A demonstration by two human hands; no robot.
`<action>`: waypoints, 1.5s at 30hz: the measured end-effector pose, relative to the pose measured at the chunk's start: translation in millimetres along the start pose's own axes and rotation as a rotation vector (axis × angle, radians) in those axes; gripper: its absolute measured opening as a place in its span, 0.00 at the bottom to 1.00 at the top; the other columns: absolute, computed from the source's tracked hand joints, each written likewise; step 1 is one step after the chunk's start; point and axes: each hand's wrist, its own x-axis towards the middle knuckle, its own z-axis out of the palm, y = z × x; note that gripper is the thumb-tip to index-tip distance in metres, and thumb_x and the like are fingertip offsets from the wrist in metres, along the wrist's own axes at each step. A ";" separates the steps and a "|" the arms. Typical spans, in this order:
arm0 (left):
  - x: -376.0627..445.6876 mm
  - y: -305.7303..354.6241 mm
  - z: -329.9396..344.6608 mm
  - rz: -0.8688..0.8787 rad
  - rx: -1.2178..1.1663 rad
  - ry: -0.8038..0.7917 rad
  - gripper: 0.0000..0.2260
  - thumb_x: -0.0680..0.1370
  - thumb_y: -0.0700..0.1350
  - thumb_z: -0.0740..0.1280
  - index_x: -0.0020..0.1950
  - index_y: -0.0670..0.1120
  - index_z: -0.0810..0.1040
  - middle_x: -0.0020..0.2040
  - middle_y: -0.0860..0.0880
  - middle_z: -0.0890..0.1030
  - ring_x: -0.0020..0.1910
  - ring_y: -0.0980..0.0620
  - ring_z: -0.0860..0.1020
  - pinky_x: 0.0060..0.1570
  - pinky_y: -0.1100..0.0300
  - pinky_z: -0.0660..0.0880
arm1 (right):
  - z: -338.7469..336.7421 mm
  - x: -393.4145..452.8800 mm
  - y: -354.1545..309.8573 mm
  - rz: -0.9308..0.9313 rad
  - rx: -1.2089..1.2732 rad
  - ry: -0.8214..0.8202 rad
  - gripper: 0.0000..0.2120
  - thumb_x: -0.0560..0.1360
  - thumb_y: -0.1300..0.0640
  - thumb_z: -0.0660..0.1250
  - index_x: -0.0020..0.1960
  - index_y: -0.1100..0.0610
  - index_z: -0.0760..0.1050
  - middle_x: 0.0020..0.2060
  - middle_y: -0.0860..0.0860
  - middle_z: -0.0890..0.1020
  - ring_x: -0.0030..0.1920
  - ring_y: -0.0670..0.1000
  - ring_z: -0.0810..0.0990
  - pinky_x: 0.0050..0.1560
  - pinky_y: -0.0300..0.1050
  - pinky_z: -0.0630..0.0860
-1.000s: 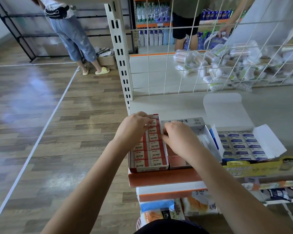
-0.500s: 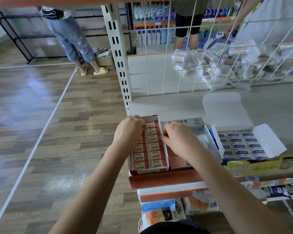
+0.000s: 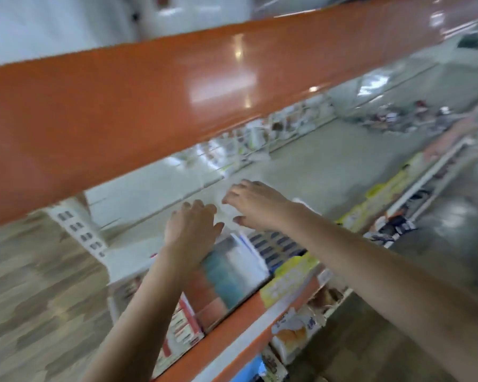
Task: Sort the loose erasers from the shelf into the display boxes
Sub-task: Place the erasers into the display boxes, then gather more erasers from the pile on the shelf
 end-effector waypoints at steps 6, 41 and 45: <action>62.4 147.5 -13.0 0.207 0.098 -0.054 0.21 0.79 0.58 0.58 0.69 0.51 0.67 0.65 0.47 0.71 0.64 0.46 0.69 0.59 0.53 0.68 | 7.8 -91.2 130.8 0.306 0.093 -0.050 0.23 0.77 0.51 0.62 0.70 0.55 0.65 0.66 0.54 0.69 0.66 0.55 0.68 0.62 0.51 0.69; 416.2 515.4 67.2 0.158 -0.196 0.115 0.14 0.77 0.38 0.62 0.60 0.51 0.76 0.62 0.50 0.74 0.60 0.49 0.73 0.52 0.58 0.72 | 131.7 -201.6 630.6 0.839 0.289 0.064 0.13 0.78 0.60 0.61 0.61 0.61 0.70 0.56 0.57 0.75 0.55 0.55 0.75 0.50 0.43 0.74; 422.9 519.4 70.6 0.129 -0.230 0.096 0.14 0.77 0.40 0.63 0.62 0.50 0.76 0.62 0.48 0.74 0.60 0.48 0.74 0.56 0.58 0.70 | 142.0 -202.1 645.7 0.758 0.300 0.089 0.19 0.77 0.62 0.61 0.68 0.60 0.65 0.61 0.57 0.73 0.61 0.55 0.71 0.57 0.44 0.72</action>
